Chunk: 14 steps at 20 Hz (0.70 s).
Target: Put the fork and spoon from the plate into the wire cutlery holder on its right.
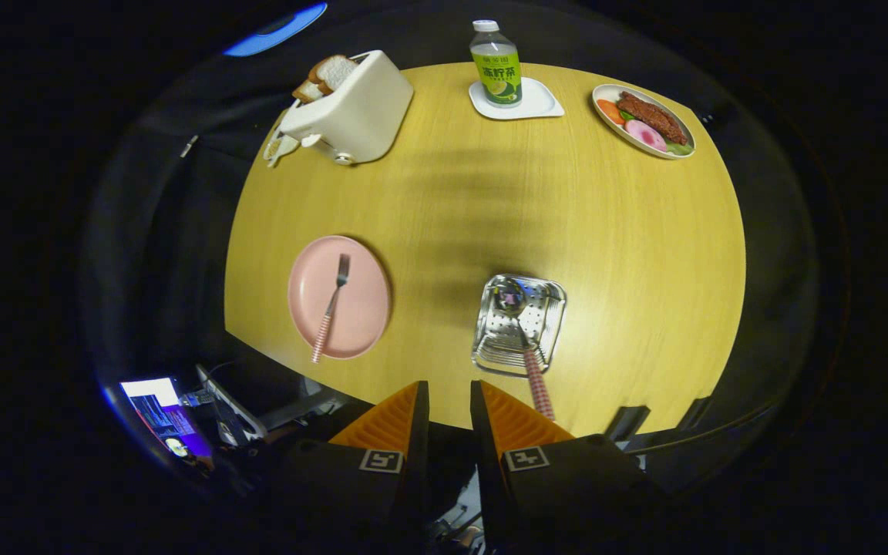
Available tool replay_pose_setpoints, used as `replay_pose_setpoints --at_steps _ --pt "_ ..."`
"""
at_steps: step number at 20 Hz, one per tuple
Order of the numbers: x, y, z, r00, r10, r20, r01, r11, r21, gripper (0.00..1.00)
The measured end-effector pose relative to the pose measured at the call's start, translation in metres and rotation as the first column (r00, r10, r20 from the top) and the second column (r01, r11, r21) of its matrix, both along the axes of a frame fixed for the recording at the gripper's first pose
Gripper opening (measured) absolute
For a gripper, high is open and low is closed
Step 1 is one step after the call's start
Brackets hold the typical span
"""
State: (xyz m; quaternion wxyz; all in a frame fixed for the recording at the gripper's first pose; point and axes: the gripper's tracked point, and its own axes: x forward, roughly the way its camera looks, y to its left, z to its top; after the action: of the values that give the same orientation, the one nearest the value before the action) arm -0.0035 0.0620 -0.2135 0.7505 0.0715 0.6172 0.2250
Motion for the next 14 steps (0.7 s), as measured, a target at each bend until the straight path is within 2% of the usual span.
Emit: replay_pose_setpoints --at_steps 3,8,14 --pt "-0.019 0.047 0.005 1.0 -0.01 -0.009 0.011 0.996 0.088 0.36" --pt "-0.043 0.124 -0.015 0.999 0.012 -0.049 -0.005 0.99 0.141 0.41" --pt "-0.044 0.19 -0.067 0.995 -0.039 -0.091 0.049 0.993 0.105 0.41"
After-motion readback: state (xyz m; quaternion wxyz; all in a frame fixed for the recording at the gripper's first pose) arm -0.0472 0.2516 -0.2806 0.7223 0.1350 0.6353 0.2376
